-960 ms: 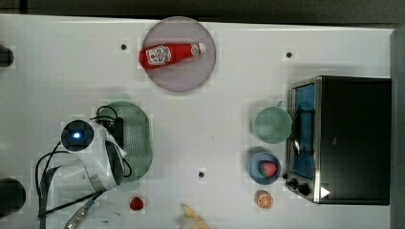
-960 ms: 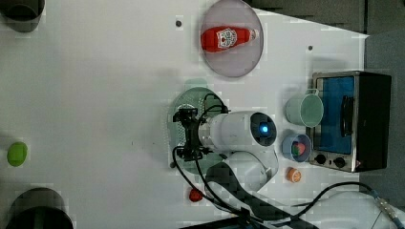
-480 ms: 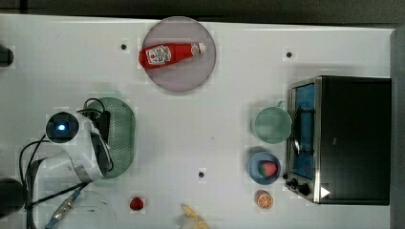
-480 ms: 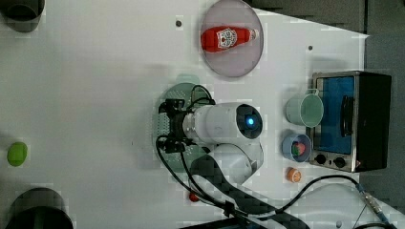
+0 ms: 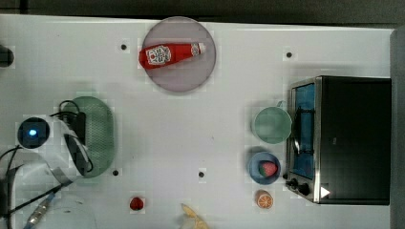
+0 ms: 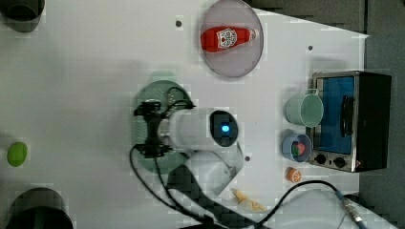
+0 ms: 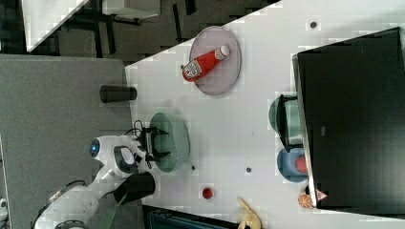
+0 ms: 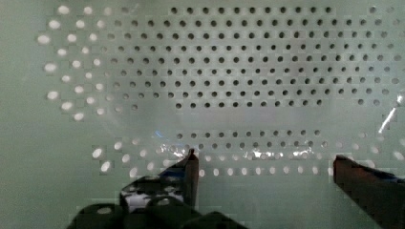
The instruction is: Drag strainer right to left.
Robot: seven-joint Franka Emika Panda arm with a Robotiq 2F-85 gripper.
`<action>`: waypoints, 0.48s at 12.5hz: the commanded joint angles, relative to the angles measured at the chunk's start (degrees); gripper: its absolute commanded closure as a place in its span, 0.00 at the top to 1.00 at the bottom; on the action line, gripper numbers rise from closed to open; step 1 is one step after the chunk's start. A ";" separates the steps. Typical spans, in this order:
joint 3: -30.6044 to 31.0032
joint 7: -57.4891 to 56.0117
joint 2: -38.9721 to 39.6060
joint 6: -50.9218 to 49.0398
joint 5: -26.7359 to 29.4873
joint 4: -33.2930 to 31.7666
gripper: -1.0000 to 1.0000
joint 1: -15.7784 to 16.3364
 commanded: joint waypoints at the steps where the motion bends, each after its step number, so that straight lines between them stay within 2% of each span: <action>1: -0.35 3.44 1.01 0.23 0.96 2.52 1.00 2.00; 3: -0.85 3.37 0.28 -1.13 0.81 2.32 1.00 1.95; 6: -4.18 -3.16 -6.31 -10.76 -1.90 0.68 1.00 1.90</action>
